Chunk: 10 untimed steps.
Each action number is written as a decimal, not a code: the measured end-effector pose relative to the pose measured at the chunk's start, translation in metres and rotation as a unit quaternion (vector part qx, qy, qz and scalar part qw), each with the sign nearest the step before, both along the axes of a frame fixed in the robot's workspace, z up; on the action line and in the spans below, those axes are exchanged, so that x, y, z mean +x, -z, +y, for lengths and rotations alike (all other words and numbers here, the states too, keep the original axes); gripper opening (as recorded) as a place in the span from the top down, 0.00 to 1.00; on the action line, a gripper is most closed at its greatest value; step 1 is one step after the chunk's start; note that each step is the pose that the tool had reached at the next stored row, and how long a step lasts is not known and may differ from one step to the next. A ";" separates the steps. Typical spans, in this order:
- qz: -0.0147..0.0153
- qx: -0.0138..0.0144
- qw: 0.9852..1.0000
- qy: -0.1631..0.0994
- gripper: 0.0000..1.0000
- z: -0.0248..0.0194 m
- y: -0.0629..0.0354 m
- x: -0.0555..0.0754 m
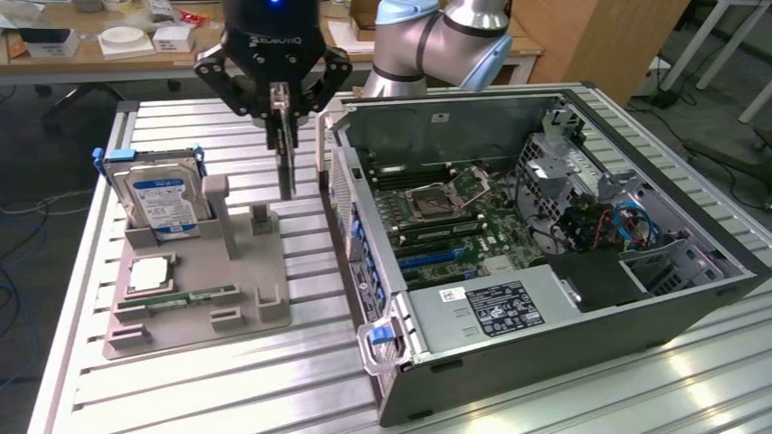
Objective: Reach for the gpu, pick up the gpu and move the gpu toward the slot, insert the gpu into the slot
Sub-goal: 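Pick up the gpu and move the gpu toward the slot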
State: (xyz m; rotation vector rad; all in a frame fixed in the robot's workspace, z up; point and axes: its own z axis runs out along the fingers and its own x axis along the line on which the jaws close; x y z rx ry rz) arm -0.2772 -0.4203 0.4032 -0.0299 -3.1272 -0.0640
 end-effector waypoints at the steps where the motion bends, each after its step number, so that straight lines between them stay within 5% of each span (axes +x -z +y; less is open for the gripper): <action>1: 0.000 0.000 1.000 0.000 0.74 0.0000 0.0001 0.004; 10: 0.000 -0.003 1.000 0.000 0.74 0.0000 0.0001 0.032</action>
